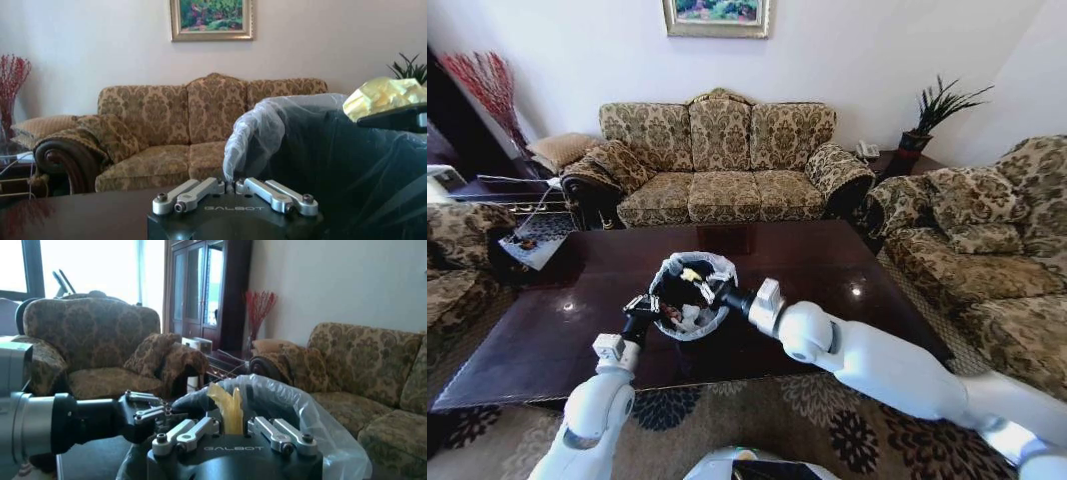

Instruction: Move to the front of the table and place the trash on the table into the trash bin.

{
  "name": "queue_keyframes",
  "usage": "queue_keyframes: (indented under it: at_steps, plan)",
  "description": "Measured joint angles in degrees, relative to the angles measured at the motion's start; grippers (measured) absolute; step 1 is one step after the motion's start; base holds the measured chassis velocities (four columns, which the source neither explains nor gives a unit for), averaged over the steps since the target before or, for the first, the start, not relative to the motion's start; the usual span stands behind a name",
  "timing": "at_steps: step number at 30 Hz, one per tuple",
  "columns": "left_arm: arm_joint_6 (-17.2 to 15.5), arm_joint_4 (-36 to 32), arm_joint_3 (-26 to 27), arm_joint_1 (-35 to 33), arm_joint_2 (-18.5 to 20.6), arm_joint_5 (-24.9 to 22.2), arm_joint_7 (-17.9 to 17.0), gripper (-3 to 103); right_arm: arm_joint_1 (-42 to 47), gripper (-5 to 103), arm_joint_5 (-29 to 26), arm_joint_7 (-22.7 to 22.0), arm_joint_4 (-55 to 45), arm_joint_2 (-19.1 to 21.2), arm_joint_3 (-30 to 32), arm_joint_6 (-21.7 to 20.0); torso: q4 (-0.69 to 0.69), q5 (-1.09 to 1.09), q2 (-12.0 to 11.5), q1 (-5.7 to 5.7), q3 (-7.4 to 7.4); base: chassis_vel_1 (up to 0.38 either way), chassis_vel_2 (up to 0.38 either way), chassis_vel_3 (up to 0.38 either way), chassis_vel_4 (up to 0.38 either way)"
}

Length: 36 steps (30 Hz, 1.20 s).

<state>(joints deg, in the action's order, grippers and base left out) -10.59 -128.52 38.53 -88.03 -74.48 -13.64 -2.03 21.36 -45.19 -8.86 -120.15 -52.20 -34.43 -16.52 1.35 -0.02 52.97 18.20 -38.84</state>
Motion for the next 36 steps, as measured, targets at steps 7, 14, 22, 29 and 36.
queue_keyframes:
  at_steps: [7, 14, 22, 29, 36]
  plan:
    - [-0.35, -1.98, 0.1, -0.4, 0.1, -0.27, -0.08, 3, -0.38, 41, 0.4, -0.4, 1.32, -0.48, 1.54, 0.12, 0.01, 0.01, 0.0, 0.0, 0.0, 0.0, 0.0, 0.0, 0.0]
    - [-0.41, -3.28, 0.74, -0.96, 0.19, -0.63, -0.35, 3, -1.67, 62, 0.38, -1.82, 2.28, -1.91, 2.37, 1.42, 0.03, 0.01, 0.0, 0.0, 0.0, 0.0, 0.0, 0.0, 0.0]
    - [-1.16, -6.51, 3.32, -2.18, 0.15, -3.04, -1.9, 3, 5.78, 94, 0.58, -10.77, -3.49, 5.36, 12.52, 1.45, 0.01, 0.03, 0.0, 0.0, 0.01, 0.0, 0.0, 0.0, 0.0]
    - [-0.83, -8.23, 4.11, -3.58, -0.68, -3.15, -2.06, 3, 23.3, 100, 4.91, -16.26, -8.05, 11.0, 26.24, -2.64, 0.01, 0.05, 0.0, 0.0, 0.01, 0.0, 0.0, 0.0, 0.0]
    - [-0.56, -9.37, 4.59, -4.95, -1.55, -2.31, -2.52, 3, 49.68, 100, 11.21, -14.78, -12.7, 5.44, 46.83, -3.56, 0.02, 0.03, 0.0, 0.0, 0.01, 0.006, -0.01, -0.006, 0.003]
